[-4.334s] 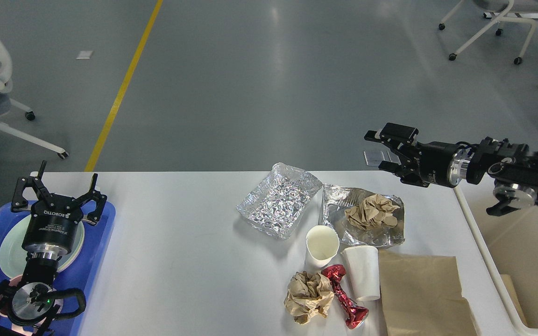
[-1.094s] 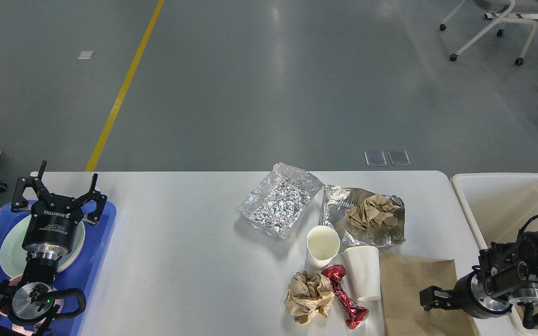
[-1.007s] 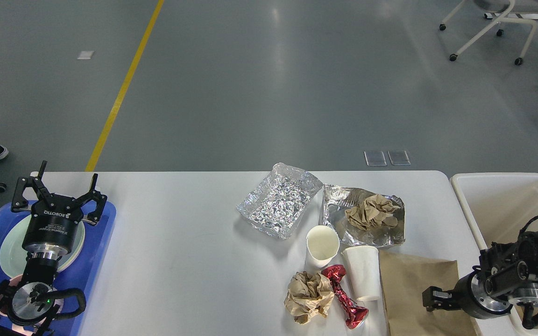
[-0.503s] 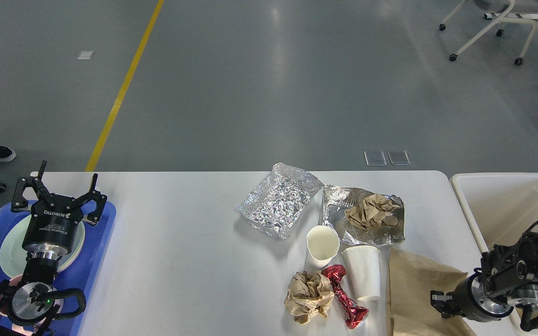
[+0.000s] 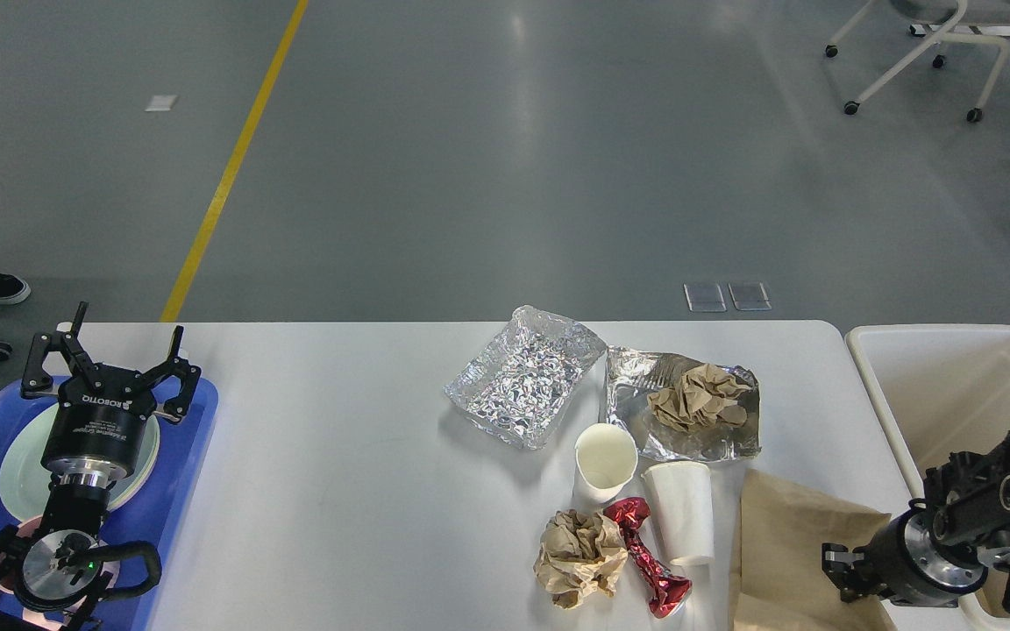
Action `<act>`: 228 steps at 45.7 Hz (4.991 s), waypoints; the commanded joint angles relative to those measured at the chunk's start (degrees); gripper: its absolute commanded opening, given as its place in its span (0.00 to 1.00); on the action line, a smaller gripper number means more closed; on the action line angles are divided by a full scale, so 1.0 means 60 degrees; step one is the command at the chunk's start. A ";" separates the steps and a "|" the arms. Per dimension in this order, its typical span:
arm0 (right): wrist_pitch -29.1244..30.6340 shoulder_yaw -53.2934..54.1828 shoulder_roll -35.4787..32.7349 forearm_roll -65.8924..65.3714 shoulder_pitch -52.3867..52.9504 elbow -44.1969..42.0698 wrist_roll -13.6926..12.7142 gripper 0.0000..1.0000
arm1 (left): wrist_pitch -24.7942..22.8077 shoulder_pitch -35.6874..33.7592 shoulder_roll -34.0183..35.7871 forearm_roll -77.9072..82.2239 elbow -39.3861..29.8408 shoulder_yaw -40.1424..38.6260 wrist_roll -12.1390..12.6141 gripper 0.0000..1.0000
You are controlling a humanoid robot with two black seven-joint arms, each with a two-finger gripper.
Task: Tidy desktop
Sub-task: 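Lift the brown paper bag up and over the white bin, then lower the bag into the white bin and open the right gripper, then raise the right gripper and move it toward the crumpled brown paper on the foil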
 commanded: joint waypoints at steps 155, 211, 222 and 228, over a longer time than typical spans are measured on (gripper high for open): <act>-0.3695 0.5589 0.0654 0.1541 -0.8547 -1.1663 -0.0270 1.00 | 0.0000 0.0000 0.0000 0.0000 0.0000 0.0000 0.0000 0.96; 0.5810 0.1708 -0.1486 -0.1053 0.2773 -0.4252 -0.2042 1.00 | 0.0000 0.0000 0.0000 0.0000 0.0000 0.0000 0.0014 0.96; 0.6076 0.0375 -0.0051 -0.0027 0.5952 -0.1617 -0.2042 1.00 | 0.0000 0.0000 0.0000 0.0000 0.0000 0.0000 0.0014 0.96; 0.5856 0.0228 0.0492 0.0193 0.7651 0.0112 -0.2042 1.00 | 0.0000 0.0000 0.0000 0.0000 0.0000 0.0000 0.0000 0.96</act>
